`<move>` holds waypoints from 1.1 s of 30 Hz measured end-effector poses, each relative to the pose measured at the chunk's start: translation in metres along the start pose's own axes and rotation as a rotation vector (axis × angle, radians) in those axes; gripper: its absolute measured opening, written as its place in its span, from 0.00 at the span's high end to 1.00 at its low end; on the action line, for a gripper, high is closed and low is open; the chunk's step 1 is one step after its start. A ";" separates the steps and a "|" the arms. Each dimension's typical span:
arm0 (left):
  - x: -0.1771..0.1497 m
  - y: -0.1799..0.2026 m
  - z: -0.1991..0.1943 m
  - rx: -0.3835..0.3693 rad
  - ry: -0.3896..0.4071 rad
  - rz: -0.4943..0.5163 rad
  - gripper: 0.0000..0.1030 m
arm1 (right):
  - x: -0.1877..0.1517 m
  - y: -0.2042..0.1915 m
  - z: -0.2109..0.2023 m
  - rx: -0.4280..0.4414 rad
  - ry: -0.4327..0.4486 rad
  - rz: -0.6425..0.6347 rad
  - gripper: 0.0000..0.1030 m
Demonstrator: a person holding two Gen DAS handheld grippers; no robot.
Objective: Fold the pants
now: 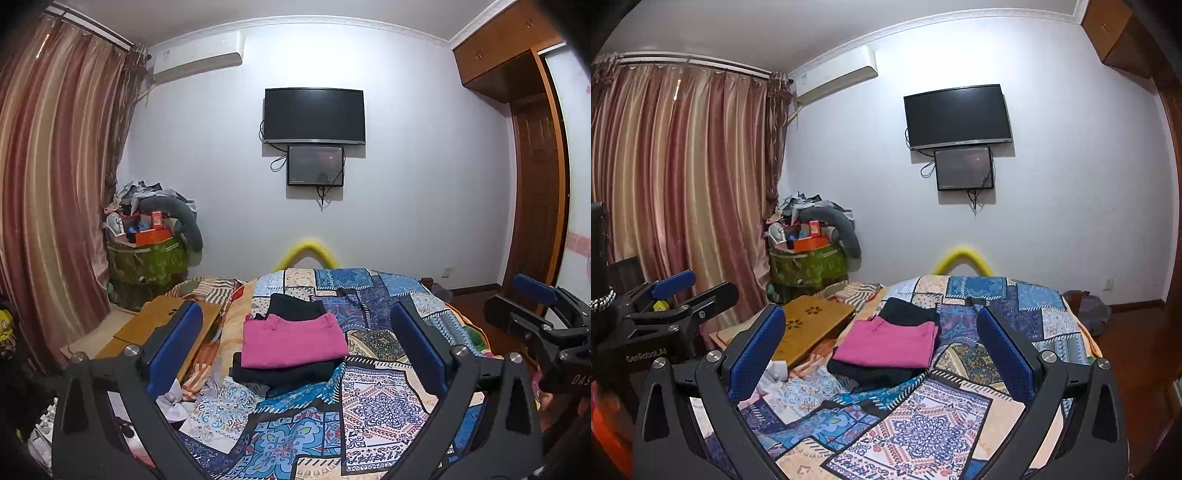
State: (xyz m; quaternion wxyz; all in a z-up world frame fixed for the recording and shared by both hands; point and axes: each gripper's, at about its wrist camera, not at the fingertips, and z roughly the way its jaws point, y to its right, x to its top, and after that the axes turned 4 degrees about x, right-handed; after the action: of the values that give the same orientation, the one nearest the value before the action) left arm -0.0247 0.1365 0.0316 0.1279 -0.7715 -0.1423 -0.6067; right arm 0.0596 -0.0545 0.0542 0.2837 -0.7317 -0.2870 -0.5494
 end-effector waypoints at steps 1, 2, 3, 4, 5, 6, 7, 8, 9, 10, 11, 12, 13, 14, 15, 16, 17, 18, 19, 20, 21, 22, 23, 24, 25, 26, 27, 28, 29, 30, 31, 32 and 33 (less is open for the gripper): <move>0.000 0.000 0.000 -0.001 0.000 -0.001 0.00 | 0.000 0.000 0.000 0.000 0.000 0.000 0.00; 0.000 0.000 0.000 -0.003 -0.001 -0.002 0.00 | 0.000 0.000 0.000 0.000 0.000 0.000 0.00; 0.000 0.000 0.000 -0.008 -0.001 -0.004 0.00 | 0.000 0.000 0.000 0.001 0.001 0.001 0.00; 0.000 0.000 0.001 -0.011 -0.003 -0.004 0.00 | 0.000 0.000 0.000 0.001 0.002 0.002 0.00; 0.001 0.000 0.001 -0.017 -0.007 -0.004 0.00 | 0.000 0.001 0.000 0.000 0.003 0.002 0.00; 0.000 -0.001 0.001 -0.024 -0.009 -0.005 0.00 | 0.000 0.000 0.000 0.000 0.004 0.003 0.00; 0.001 -0.002 0.002 -0.030 -0.012 -0.006 0.00 | 0.000 0.001 0.000 -0.001 0.005 0.004 0.00; 0.001 -0.002 0.002 -0.030 -0.014 -0.006 0.00 | 0.000 0.001 0.000 -0.001 0.005 0.005 0.00; 0.001 -0.002 0.003 -0.029 -0.014 -0.005 0.00 | -0.001 0.002 0.000 -0.001 0.006 0.007 0.00; 0.001 -0.002 0.003 -0.028 -0.014 -0.006 0.00 | -0.001 0.002 0.000 -0.001 0.007 0.007 0.00; 0.001 -0.002 0.003 -0.029 -0.014 -0.007 0.00 | -0.001 0.001 -0.001 -0.001 0.007 0.007 0.00; 0.001 -0.003 0.004 -0.031 -0.015 -0.008 0.00 | -0.001 0.001 -0.001 -0.002 0.007 0.007 0.00; 0.002 -0.004 0.003 -0.032 -0.015 -0.012 0.00 | -0.001 0.002 -0.001 -0.001 0.007 0.007 0.00; 0.002 -0.004 0.003 -0.034 -0.014 -0.013 0.00 | -0.001 0.002 -0.001 -0.001 0.008 0.008 0.00; 0.002 -0.004 0.003 -0.033 -0.012 -0.013 0.00 | -0.001 0.002 -0.001 -0.002 0.008 0.008 0.00; 0.002 -0.005 0.003 -0.031 -0.011 -0.013 0.00 | -0.001 0.002 -0.001 -0.002 0.008 0.008 0.00; 0.002 -0.005 0.003 -0.032 -0.009 -0.013 0.00 | -0.002 0.002 -0.001 -0.002 0.008 0.008 0.00; 0.002 -0.005 0.003 -0.034 -0.010 -0.013 0.00 | -0.001 0.002 -0.001 -0.002 0.007 0.009 0.00; 0.002 -0.005 0.003 -0.039 -0.012 -0.012 0.00 | -0.001 0.002 -0.001 -0.001 0.007 0.011 0.00; 0.002 -0.004 0.003 -0.041 -0.013 -0.012 0.00 | -0.001 0.003 -0.001 -0.002 0.007 0.011 0.00; 0.001 -0.003 0.003 -0.042 -0.012 -0.011 0.00 | -0.001 0.003 -0.001 -0.002 0.007 0.012 0.00; 0.001 -0.003 0.003 -0.041 -0.012 -0.010 0.00 | -0.001 0.003 -0.001 -0.002 0.007 0.012 0.00; 0.001 -0.002 0.003 -0.042 -0.011 -0.009 0.00 | -0.001 0.003 -0.001 -0.002 0.007 0.012 0.00; 0.001 -0.001 0.002 -0.045 -0.011 -0.008 0.00 | -0.001 0.003 -0.001 -0.002 0.007 0.012 0.00; 0.000 -0.001 0.002 -0.049 -0.013 -0.007 0.00 | -0.001 0.003 -0.001 -0.001 0.007 0.012 0.00; 0.000 -0.001 0.003 -0.052 -0.015 -0.007 0.00 | -0.001 0.004 -0.002 -0.002 0.008 0.012 0.00; 0.000 -0.001 0.003 -0.055 -0.017 -0.006 0.00 | -0.001 0.003 -0.001 -0.002 0.008 0.012 0.00; 0.000 0.000 0.003 -0.060 -0.019 -0.005 0.00 | -0.001 0.004 -0.001 -0.003 0.007 0.014 0.00; -0.001 0.000 0.004 -0.065 -0.020 -0.002 0.00 | -0.001 0.004 -0.001 -0.003 0.006 0.016 0.00; -0.001 0.000 0.005 -0.067 -0.022 0.000 0.00 | -0.001 0.003 -0.001 -0.002 0.006 0.018 0.00; -0.001 0.001 0.005 -0.067 -0.023 0.003 0.00 | -0.001 0.004 -0.001 -0.002 0.006 0.020 0.00; -0.001 0.002 0.006 -0.068 -0.024 0.005 0.00 | -0.001 0.004 -0.001 -0.003 0.006 0.021 0.00; -0.002 0.003 0.006 -0.068 -0.023 0.008 0.00 | -0.001 0.004 0.000 -0.004 0.004 0.022 0.00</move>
State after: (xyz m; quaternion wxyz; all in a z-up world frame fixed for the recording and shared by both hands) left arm -0.0186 0.1360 0.0282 0.1022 -0.7831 -0.1199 -0.6017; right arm 0.0620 -0.0573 0.0531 0.2890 -0.7341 -0.2771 -0.5484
